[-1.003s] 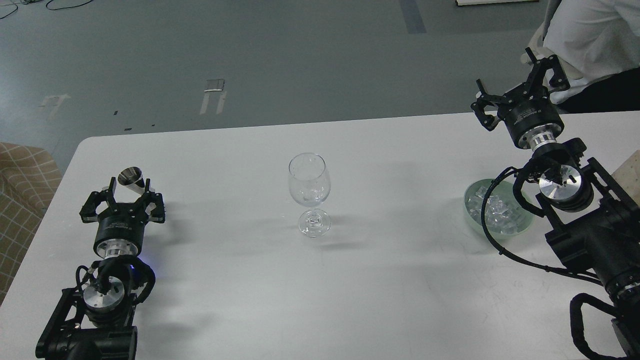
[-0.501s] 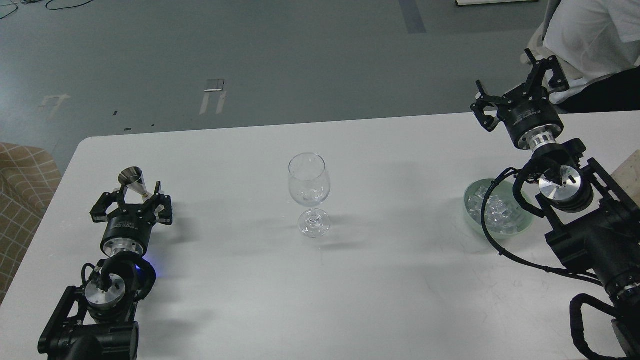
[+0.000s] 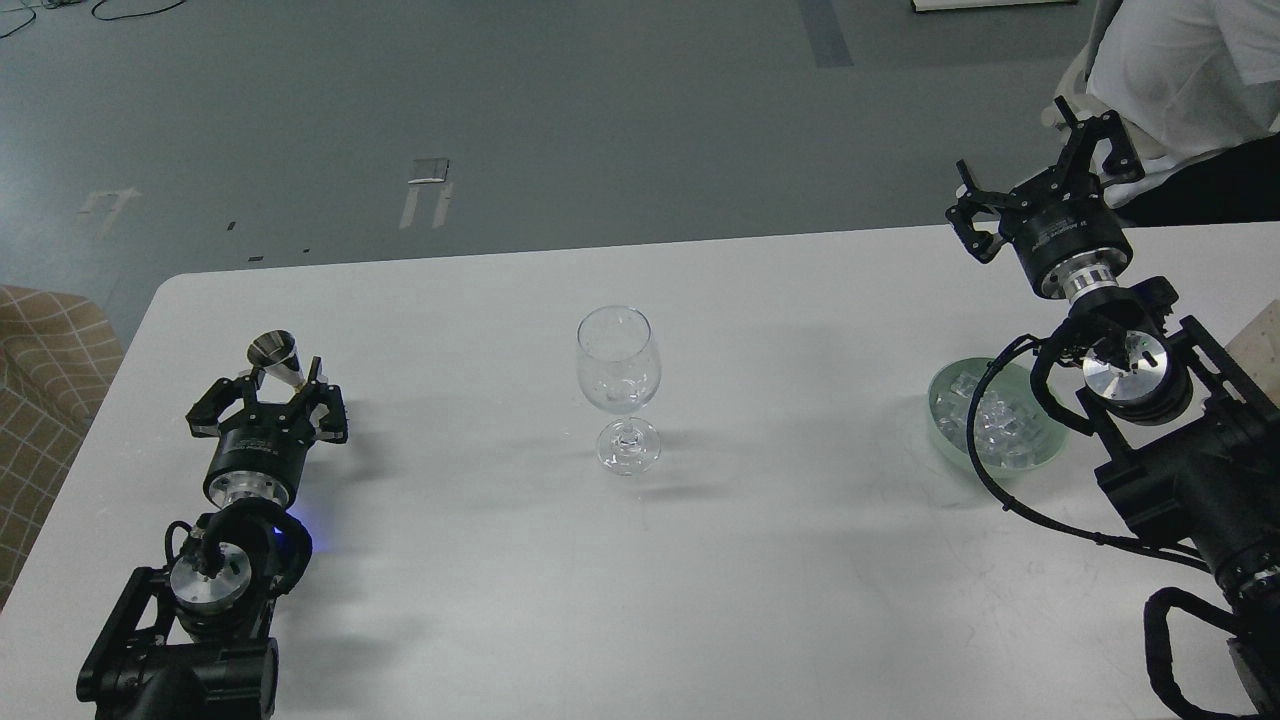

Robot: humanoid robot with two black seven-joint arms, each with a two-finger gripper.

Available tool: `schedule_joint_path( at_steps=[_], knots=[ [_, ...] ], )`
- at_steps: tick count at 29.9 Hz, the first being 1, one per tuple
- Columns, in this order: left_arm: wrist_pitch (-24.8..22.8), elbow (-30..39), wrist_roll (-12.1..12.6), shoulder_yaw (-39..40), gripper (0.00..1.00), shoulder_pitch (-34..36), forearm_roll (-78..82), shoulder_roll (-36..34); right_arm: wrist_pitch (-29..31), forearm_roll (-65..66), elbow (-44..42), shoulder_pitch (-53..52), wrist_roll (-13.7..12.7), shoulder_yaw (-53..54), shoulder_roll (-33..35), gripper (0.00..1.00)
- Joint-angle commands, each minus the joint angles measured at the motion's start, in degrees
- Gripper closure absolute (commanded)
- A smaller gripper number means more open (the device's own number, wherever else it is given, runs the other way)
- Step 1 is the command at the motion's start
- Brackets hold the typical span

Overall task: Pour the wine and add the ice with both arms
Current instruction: 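Close the left gripper on the metal jigger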

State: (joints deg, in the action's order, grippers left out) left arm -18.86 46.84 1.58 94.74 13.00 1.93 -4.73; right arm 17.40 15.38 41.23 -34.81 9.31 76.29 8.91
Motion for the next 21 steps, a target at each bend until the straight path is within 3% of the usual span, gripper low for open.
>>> schedule_joint_path(
  at_steps=[1, 18, 21],
  knots=[
    [-0.12, 0.0, 0.0, -0.09, 0.49, -0.08, 0.01, -0.02, 0.0, 0.0, 0.07, 0.0, 0.0, 0.0, 0.05, 0.0],
    [-1.0, 0.0, -0.08, -0.09, 0.55, -0.25, 0.0, 0.16, 0.0, 0.0, 0.07, 0.35, 0.0, 0.0, 0.05, 0.0],
    [-3.45, 0.18, -0.08, -0.18, 0.58, -0.78, 0.01, 0.42, -0.09, 0.0, -0.01, 0.44, 0.0, 0.0, 0.23, 0.0]
  ],
)
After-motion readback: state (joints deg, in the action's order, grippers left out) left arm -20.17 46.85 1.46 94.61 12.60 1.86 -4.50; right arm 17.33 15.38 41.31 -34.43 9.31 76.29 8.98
